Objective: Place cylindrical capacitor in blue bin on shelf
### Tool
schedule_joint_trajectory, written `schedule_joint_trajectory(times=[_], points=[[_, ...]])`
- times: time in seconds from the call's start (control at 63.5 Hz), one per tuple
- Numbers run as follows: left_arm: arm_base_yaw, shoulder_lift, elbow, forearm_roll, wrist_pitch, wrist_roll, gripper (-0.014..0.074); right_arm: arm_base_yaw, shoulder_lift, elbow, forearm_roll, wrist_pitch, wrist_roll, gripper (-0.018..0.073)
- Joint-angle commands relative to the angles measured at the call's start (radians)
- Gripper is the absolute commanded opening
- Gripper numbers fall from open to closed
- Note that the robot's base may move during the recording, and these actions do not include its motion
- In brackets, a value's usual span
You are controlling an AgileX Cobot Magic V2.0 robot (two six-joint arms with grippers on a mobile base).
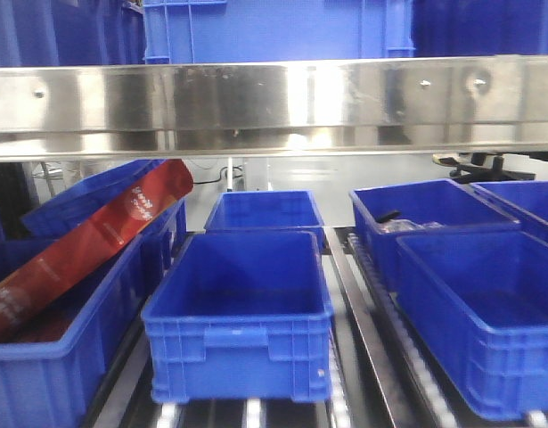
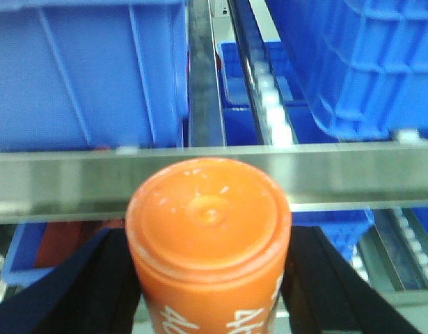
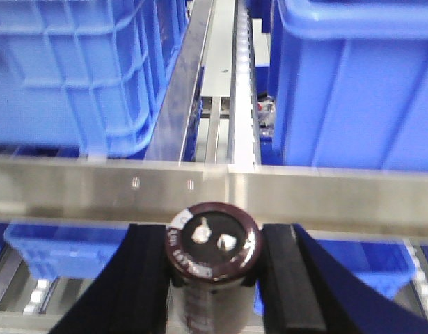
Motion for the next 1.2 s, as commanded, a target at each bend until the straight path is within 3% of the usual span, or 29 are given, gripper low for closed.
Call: schedule_joint_trajectory(times=[0.0, 0.63, 0.977, 1.181], points=[[-0.005, -0.007, -0.009, -0.003, -0.013, 0.0, -0.0111, 0.0, -0.005, -0.008, -0.009, -0.028, 0.0, -0.0162], [-0.005, -0.007, -0.009, -0.003, -0.021, 0.0, -0.0111, 0.0, -0.005, -0.008, -0.009, -0.028, 0.0, -0.0162], [-0.005, 0.001, -0.008, -0.003, -0.147, 0.0, -0.0111, 0.0, -0.005, -0.008, -0.009, -0.03, 0.0, -0.0162], [-0.005, 0.001, -0.008, -0.003, -0.157, 0.0, -0.0111, 0.0, -0.005, -0.008, -0.009, -0.03, 0.0, -0.0162]])
